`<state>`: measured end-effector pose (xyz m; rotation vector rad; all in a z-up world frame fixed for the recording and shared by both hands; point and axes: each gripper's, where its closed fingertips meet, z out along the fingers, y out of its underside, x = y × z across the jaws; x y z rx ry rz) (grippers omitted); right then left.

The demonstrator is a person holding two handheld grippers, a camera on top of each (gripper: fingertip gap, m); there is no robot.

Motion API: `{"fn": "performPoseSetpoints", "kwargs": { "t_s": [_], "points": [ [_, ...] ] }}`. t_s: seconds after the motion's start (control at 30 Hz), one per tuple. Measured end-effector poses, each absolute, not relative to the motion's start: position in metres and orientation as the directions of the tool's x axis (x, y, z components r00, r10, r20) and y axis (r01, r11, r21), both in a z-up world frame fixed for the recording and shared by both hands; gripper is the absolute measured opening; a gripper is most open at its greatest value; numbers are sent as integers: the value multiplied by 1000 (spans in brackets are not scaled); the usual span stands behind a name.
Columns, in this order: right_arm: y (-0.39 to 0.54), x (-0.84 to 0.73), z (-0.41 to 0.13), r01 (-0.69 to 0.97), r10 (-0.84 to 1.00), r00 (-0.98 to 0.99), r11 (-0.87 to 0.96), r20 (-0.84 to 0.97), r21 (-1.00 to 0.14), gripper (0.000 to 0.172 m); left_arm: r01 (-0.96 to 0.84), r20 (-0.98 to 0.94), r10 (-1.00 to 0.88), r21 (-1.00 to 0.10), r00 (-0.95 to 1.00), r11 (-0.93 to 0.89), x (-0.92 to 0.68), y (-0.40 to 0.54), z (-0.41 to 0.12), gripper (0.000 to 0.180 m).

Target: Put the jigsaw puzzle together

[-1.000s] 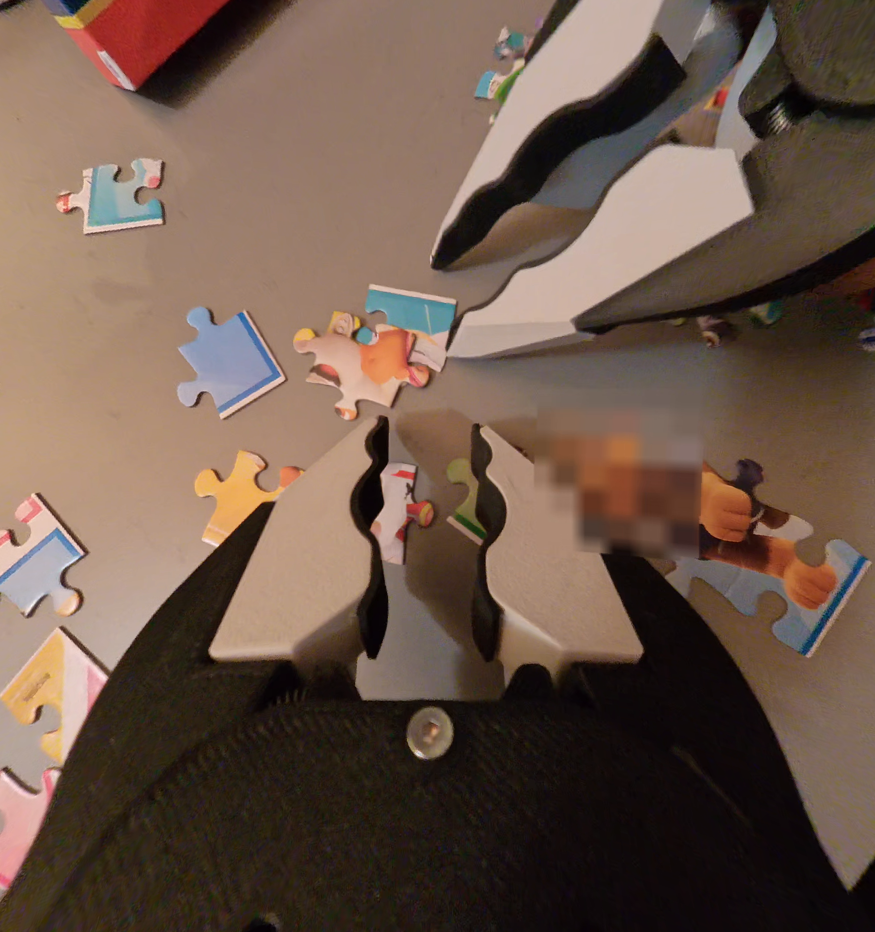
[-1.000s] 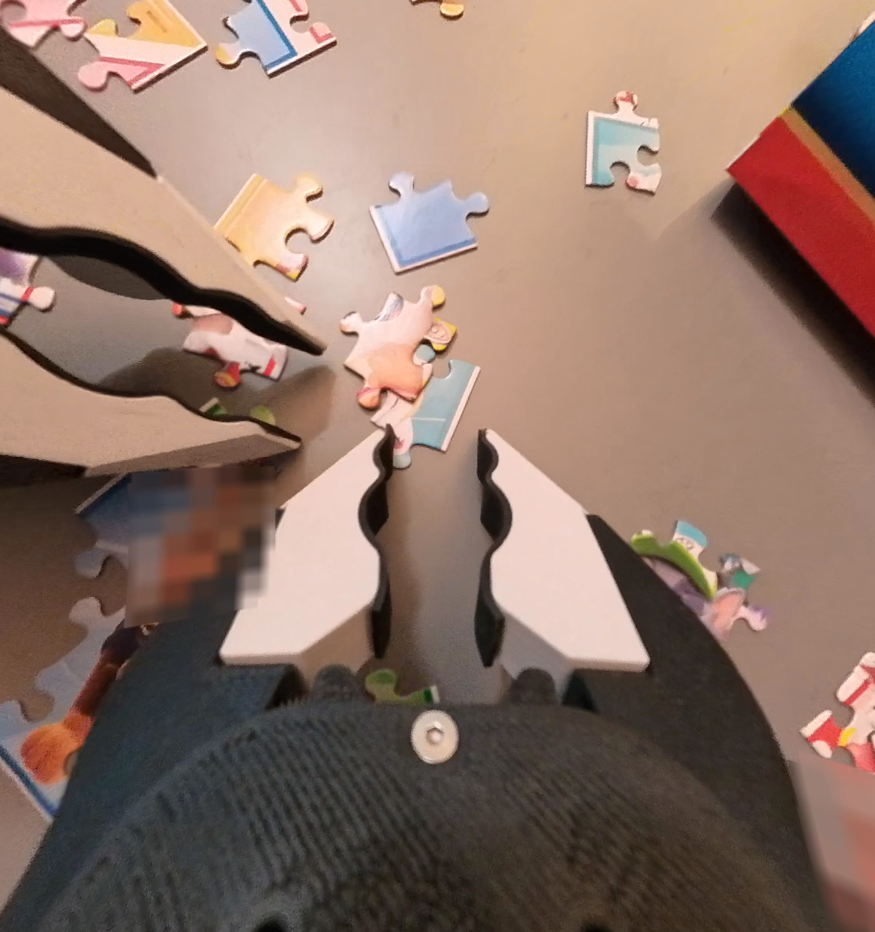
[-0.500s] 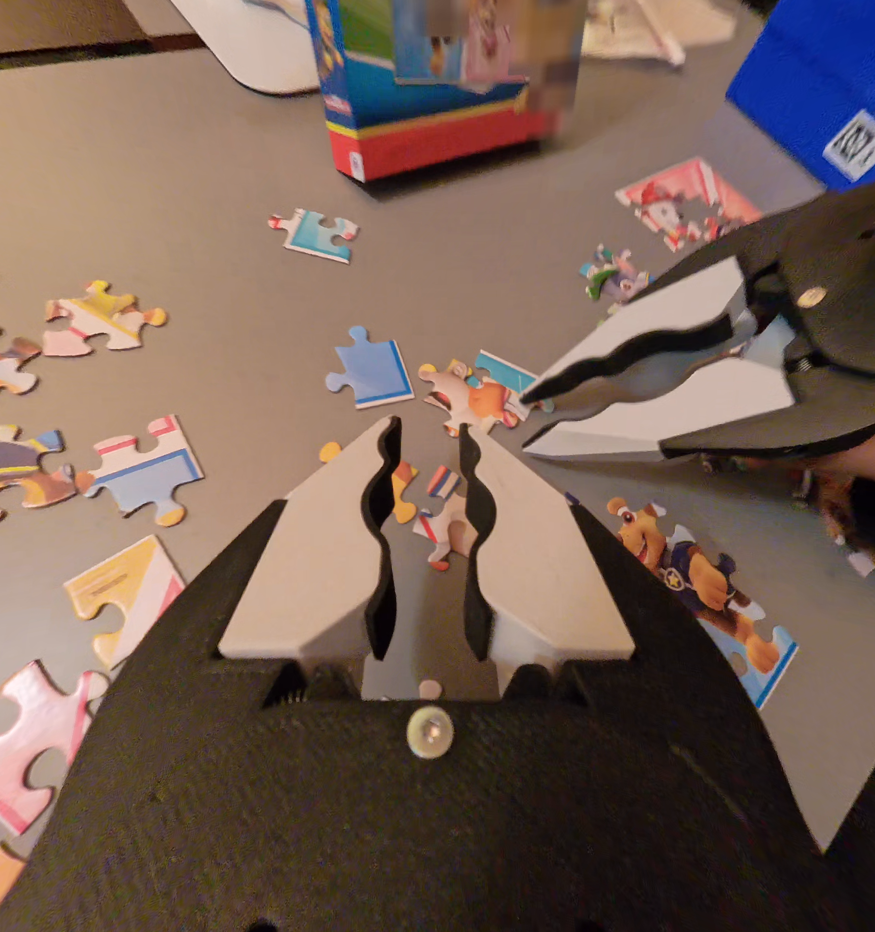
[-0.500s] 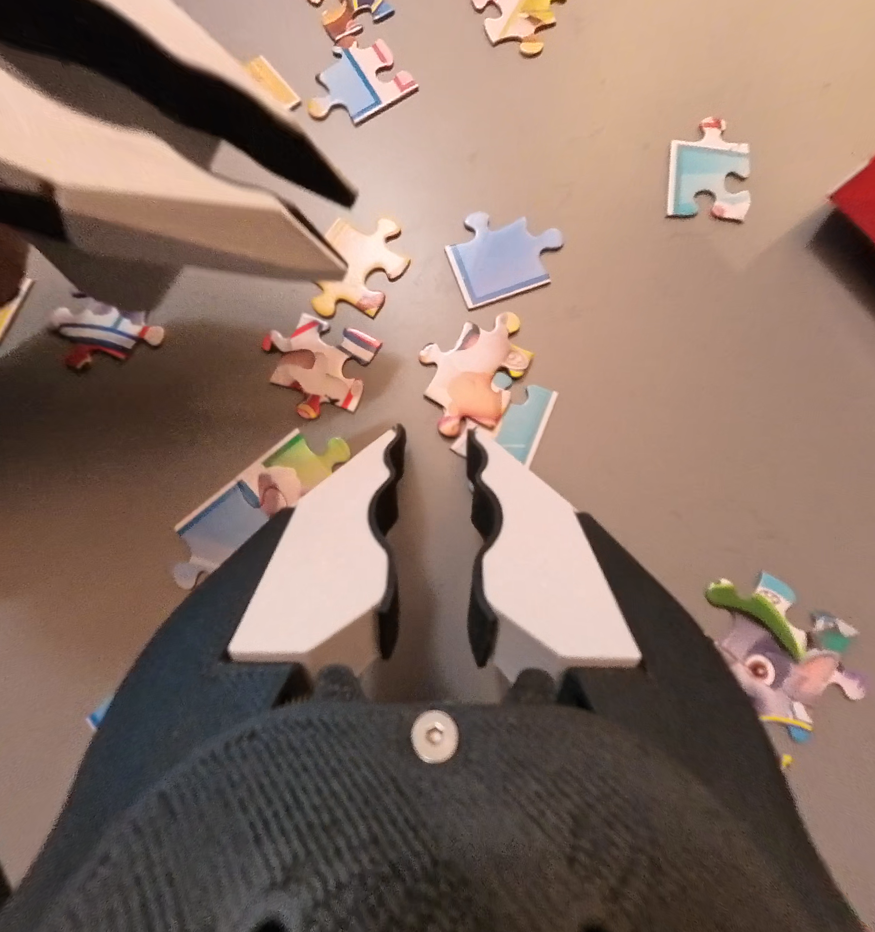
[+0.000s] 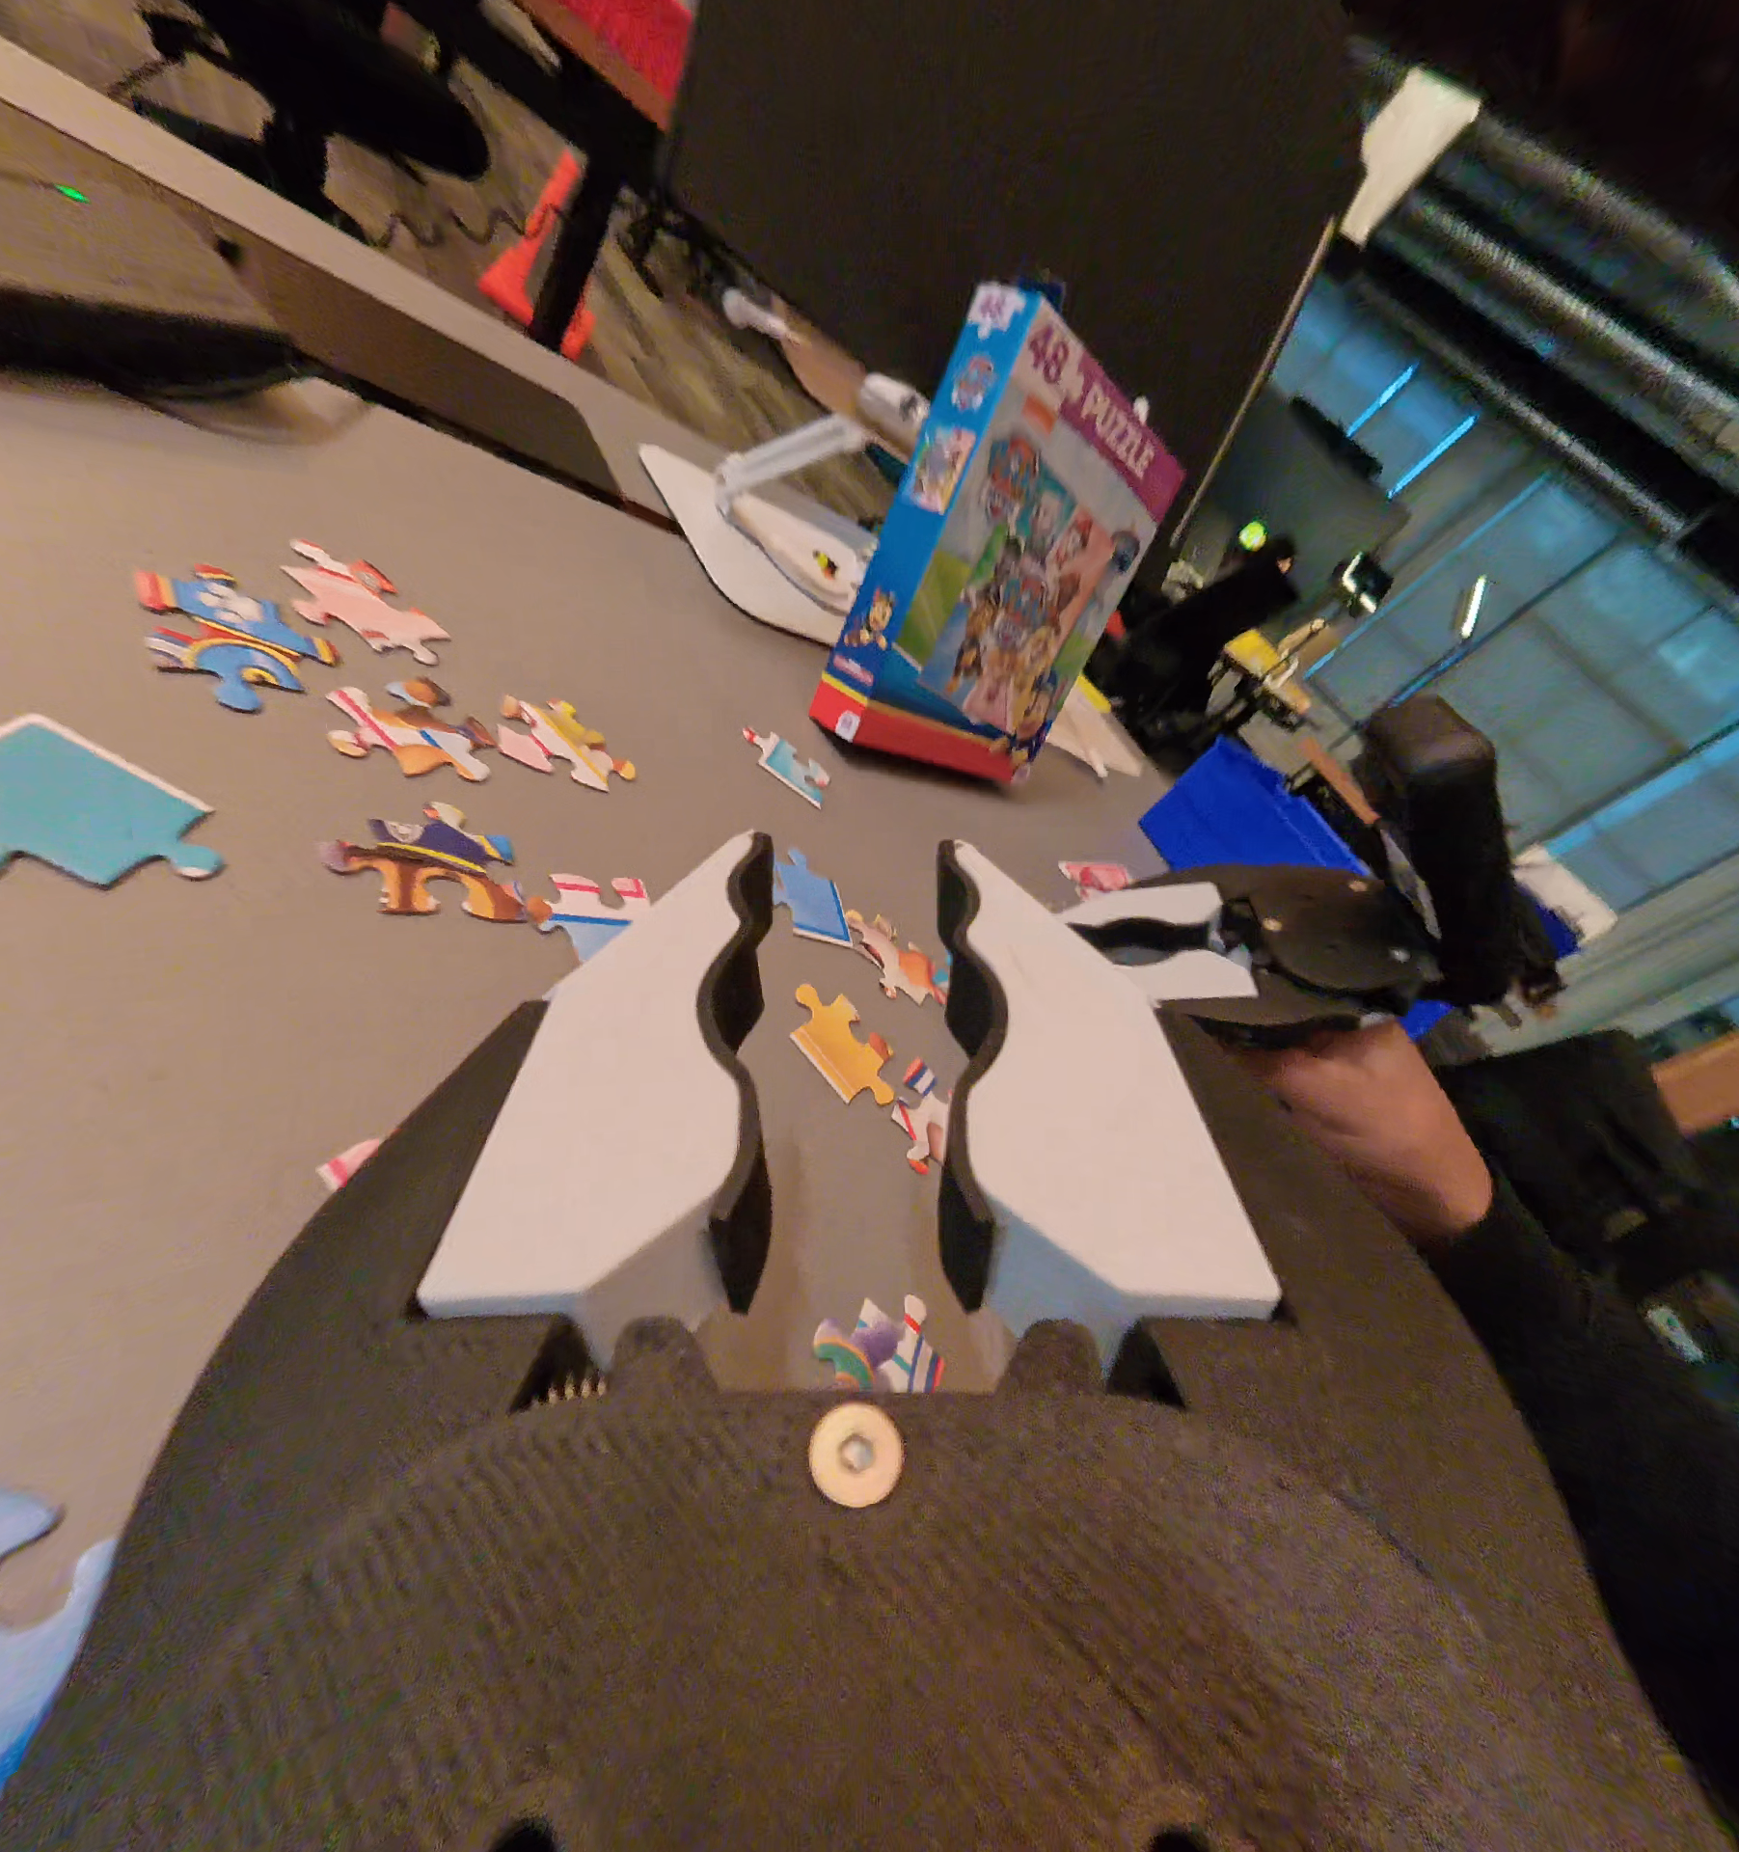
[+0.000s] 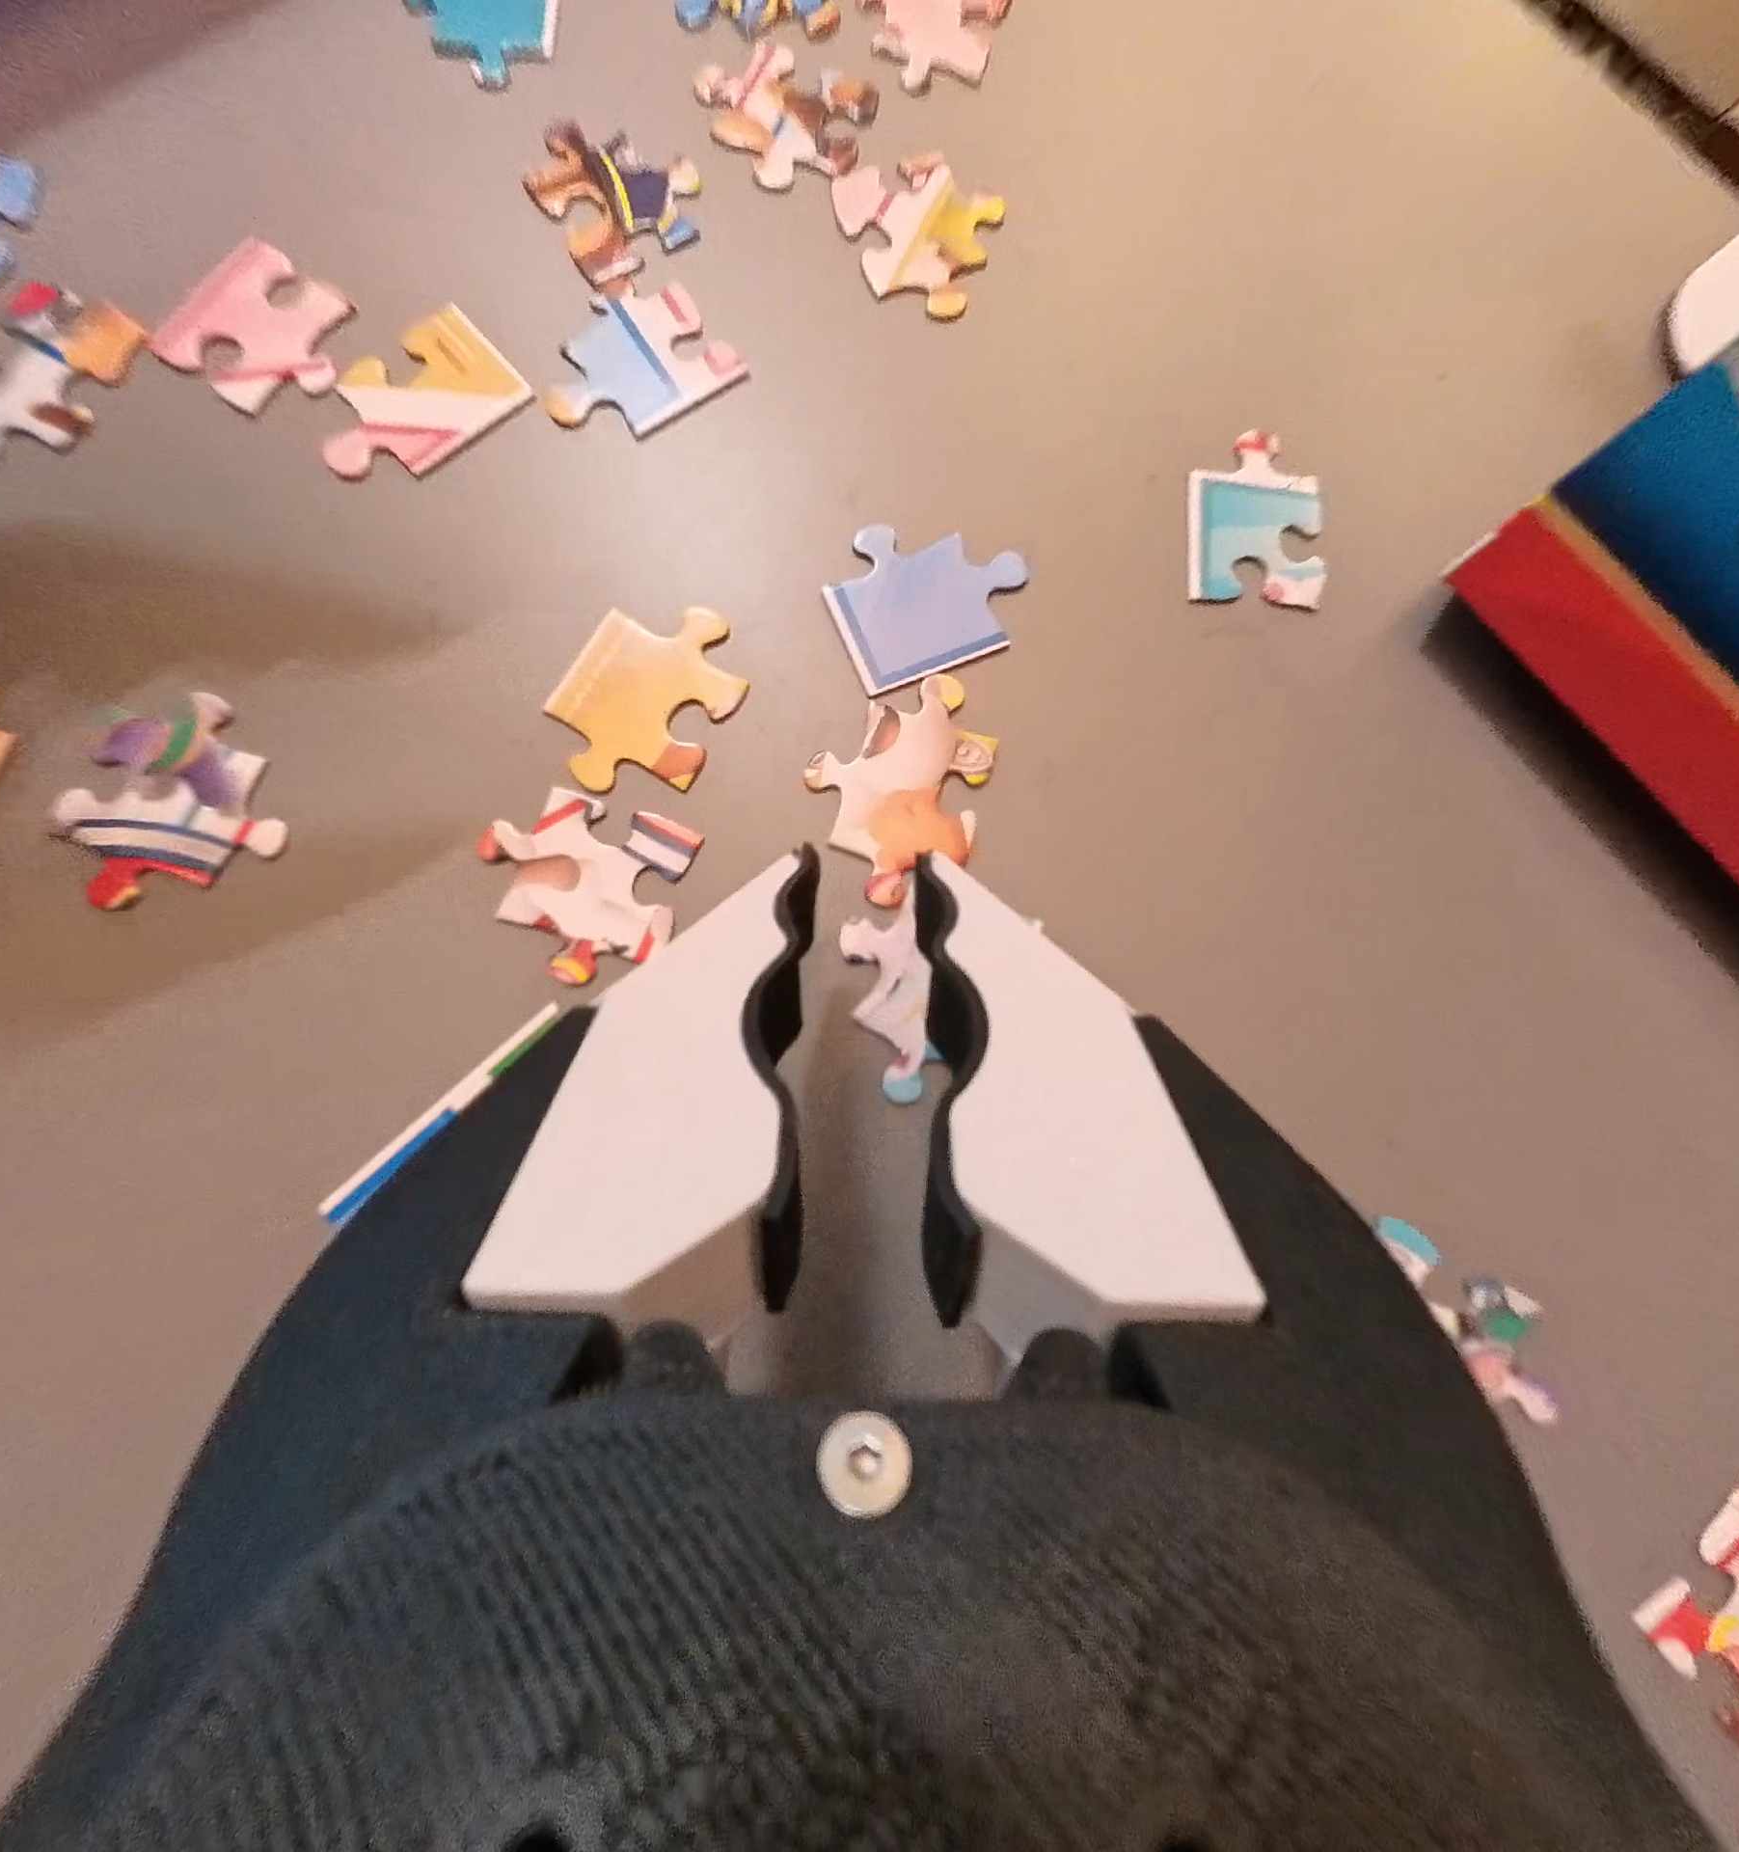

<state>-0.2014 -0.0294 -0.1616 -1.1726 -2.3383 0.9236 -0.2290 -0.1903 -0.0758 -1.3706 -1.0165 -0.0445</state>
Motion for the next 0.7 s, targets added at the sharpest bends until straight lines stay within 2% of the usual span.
{"fn": "performPoseSetpoints", "kwargs": {
  "t_s": [0.27, 0.43, 0.7],
  "points": [
    [-14, -142, -132, 547, 812, -580, 331, -64, -769, 19, 551, 607, 521, -786, 600, 280, -228, -194, -68, 31],
    [1, -115, -130, 543, 827, -560, 333, -37, -771, 20, 547, 557, 524, -814, 644, 194, -219, -166, -69, 31],
    [25, -92, -130, 517, 845, -529, 390, 73, -762, 20, 519, 509, 582, -838, 635, 166, -220, -168, -68, 30]
  ]
}}
